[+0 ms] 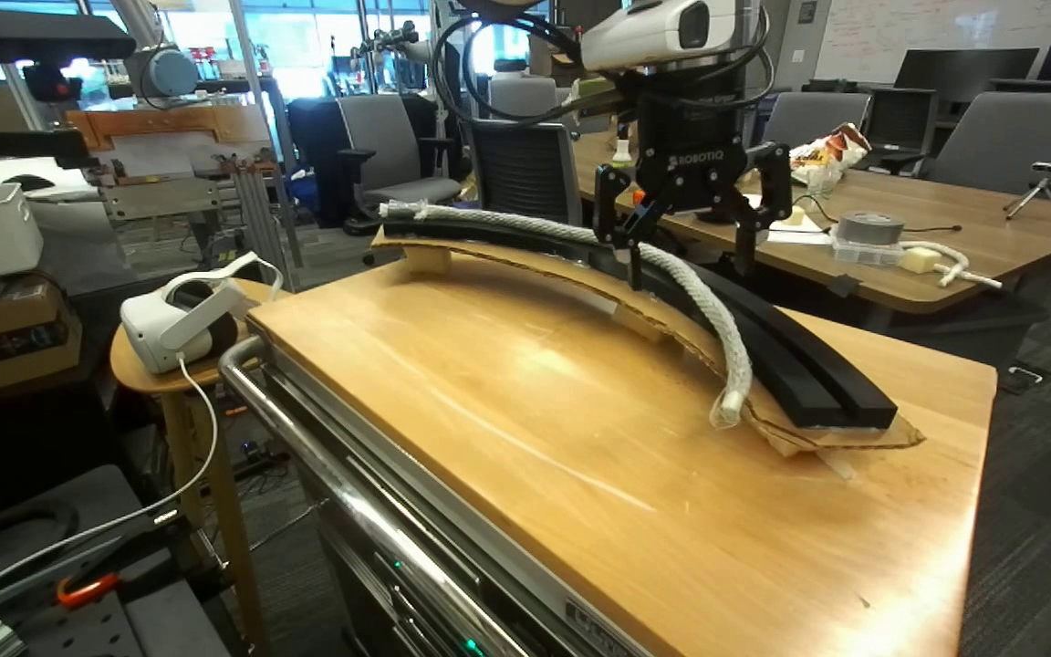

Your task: Align the rope with the black object

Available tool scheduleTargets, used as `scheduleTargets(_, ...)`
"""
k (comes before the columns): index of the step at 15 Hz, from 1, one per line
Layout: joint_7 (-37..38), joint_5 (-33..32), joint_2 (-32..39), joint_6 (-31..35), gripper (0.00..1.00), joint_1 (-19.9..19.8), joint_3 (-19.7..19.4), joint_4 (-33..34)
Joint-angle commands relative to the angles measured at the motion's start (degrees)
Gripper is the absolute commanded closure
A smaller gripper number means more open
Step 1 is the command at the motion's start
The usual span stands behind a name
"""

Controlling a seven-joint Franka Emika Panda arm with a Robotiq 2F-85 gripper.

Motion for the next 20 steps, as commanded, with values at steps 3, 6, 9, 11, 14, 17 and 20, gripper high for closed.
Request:
scheduleTargets(3, -3.6, -0.6, 2.7, 3.7, 0.00, 0.6, -0.9, 0.8)
scheduleTargets(6, -4.2, -0.3, 3.7, 4.4, 0.17, 0.6, -1.3, 1.3)
scheduleTargets(9, -4.5, -0.5, 4.0, 4.7, 0.36, 0.7, -1.8, 1.4)
scheduleTargets(11, -4.6, -0.5, 4.0, 4.8, 0.41, 0.7, -2.0, 1.3)
scheduleTargets(14, -4.6, -0.6, 4.2, 4.7, 0.35, 0.8, -2.2, 1.6)
scheduleTargets(17, -4.4, -1.0, 4.6, 4.4, 0.38, 1.0, -2.2, 2.2)
scheduleTargets(20, -4.6, -1.4, 5.3, 4.2, 0.73, 1.3, -2.2, 3.2)
